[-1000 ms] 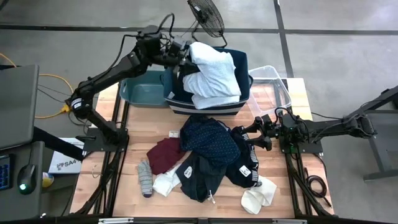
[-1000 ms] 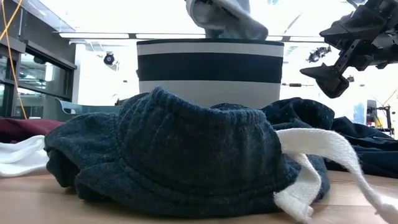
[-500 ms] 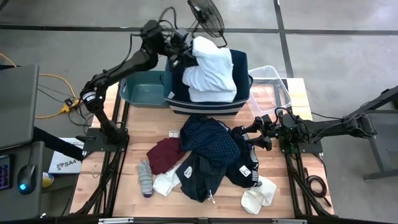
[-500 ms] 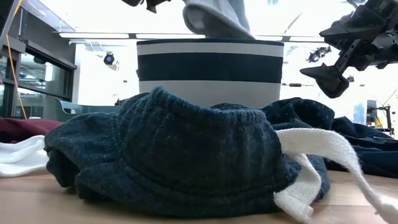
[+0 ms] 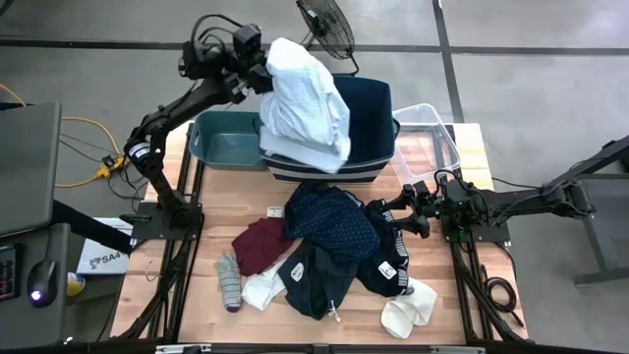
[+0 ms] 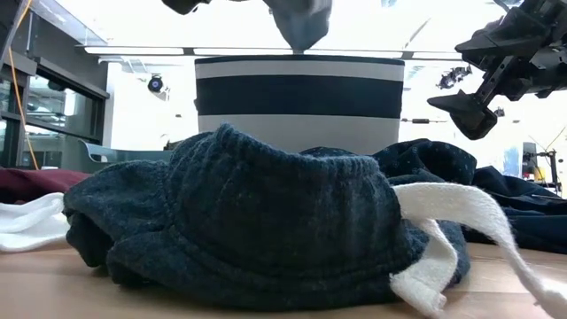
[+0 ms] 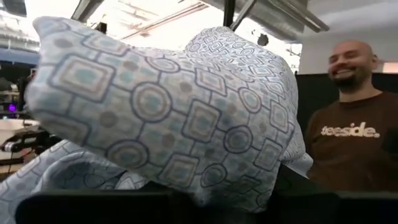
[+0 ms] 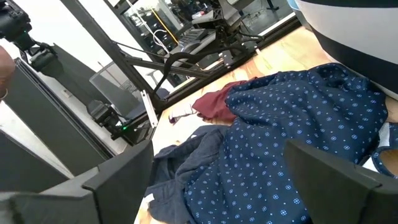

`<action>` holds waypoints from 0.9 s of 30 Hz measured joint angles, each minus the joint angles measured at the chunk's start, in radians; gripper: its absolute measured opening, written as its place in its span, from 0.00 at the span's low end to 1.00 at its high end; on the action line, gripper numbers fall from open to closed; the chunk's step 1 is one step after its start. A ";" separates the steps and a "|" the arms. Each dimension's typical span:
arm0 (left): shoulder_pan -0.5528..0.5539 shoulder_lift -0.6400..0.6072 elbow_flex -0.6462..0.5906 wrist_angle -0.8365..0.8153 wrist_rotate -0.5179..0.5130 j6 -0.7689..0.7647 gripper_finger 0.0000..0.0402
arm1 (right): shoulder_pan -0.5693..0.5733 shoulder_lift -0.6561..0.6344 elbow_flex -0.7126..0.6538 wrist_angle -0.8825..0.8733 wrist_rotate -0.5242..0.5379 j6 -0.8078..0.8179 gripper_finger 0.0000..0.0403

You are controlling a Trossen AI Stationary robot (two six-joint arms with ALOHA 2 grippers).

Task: Pick & Place Cloths
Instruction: Put the white patterned shirt into the blue bin

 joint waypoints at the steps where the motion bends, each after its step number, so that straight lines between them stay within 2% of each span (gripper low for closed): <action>1: 0.006 0.000 0.000 -0.014 0.000 0.000 0.17 | 0.000 0.000 0.000 0.000 0.000 0.000 0.88; 4: 0.023 0.000 0.000 -0.153 -0.001 0.029 0.17 | 0.000 0.000 0.000 0.000 0.000 0.000 0.88; 8: 0.038 0.002 0.000 -0.520 -0.058 0.260 0.17 | 0.000 0.000 0.000 0.000 0.000 0.000 0.88; 15: 0.079 0.002 -0.001 -1.065 -0.287 0.641 0.17 | 0.000 0.000 0.000 0.000 0.000 0.000 0.88; 20: 0.079 0.002 -0.001 -1.254 -0.439 0.766 0.17 | 0.000 0.000 0.000 0.000 0.000 0.000 0.88; 27: 0.053 0.002 -0.001 -1.442 -0.546 0.988 0.17 | 0.000 0.000 0.000 0.000 -0.001 0.000 0.88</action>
